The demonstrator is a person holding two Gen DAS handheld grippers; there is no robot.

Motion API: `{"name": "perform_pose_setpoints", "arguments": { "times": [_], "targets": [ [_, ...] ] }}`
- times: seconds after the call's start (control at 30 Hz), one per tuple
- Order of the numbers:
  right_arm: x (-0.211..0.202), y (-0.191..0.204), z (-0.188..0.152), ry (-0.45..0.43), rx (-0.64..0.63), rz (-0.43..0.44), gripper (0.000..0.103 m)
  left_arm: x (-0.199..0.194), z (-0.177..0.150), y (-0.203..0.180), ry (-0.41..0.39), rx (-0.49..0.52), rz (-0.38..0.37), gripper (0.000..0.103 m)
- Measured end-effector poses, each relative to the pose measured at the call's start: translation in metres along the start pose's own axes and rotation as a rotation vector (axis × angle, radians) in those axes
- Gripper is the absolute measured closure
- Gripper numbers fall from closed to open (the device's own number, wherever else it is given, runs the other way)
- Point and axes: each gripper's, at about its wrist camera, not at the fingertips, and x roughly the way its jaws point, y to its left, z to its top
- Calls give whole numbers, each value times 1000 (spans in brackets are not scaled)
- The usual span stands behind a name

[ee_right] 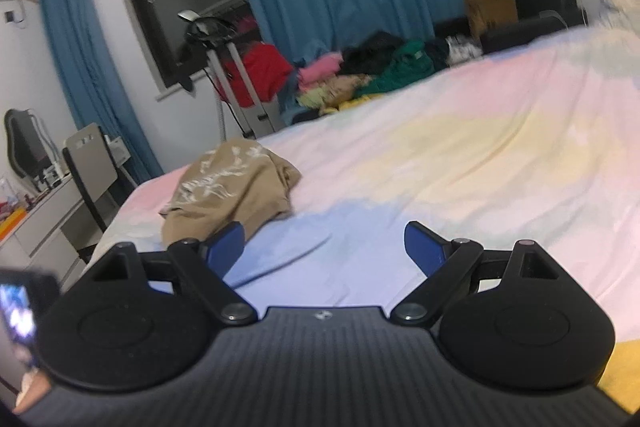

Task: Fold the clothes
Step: 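Grasp the tan T-shirt with the left gripper and lift it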

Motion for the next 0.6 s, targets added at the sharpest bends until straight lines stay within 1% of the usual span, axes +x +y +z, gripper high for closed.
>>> {"name": "perform_pose_setpoints", "arguments": {
  "times": [0.07,0.13,0.2,0.23,0.27,0.3,0.33,0.37,0.4,0.43,0.47,0.5,0.57,0.6],
  "targets": [
    [11,-2,-1,9,7,0,15,30,14,7,21,-125,-68,5],
    [24,-3,-2,16,-2,0,15,55,21,15,48,-257,-118,8],
    [37,-4,-3,26,-12,7,15,76,24,24,72,-386,-144,14],
    [41,-4,-4,25,-9,8,15,82,25,27,76,-424,-155,15],
    [45,-6,-5,24,-2,9,15,89,26,29,79,-463,-165,21],
    [49,-9,-5,23,5,10,15,94,27,32,82,-497,-176,32],
    [53,-11,-5,22,12,11,15,96,29,33,84,-505,-194,39],
    [56,-12,-5,21,17,15,15,98,31,34,86,-511,-211,51],
    [60,-12,-7,19,14,15,15,95,33,34,83,-498,-218,60],
    [63,-11,-8,18,8,10,15,91,35,33,81,-483,-227,65],
    [65,-10,-11,16,11,4,15,87,38,32,80,-454,-240,78],
    [66,-10,-13,13,16,-2,15,81,41,31,77,-427,-252,86],
    [70,-9,-19,8,27,-15,15,62,44,35,52,-424,-283,91],
    [71,-7,-22,10,19,-16,15,50,46,37,38,-428,-300,91]
  ]
}}
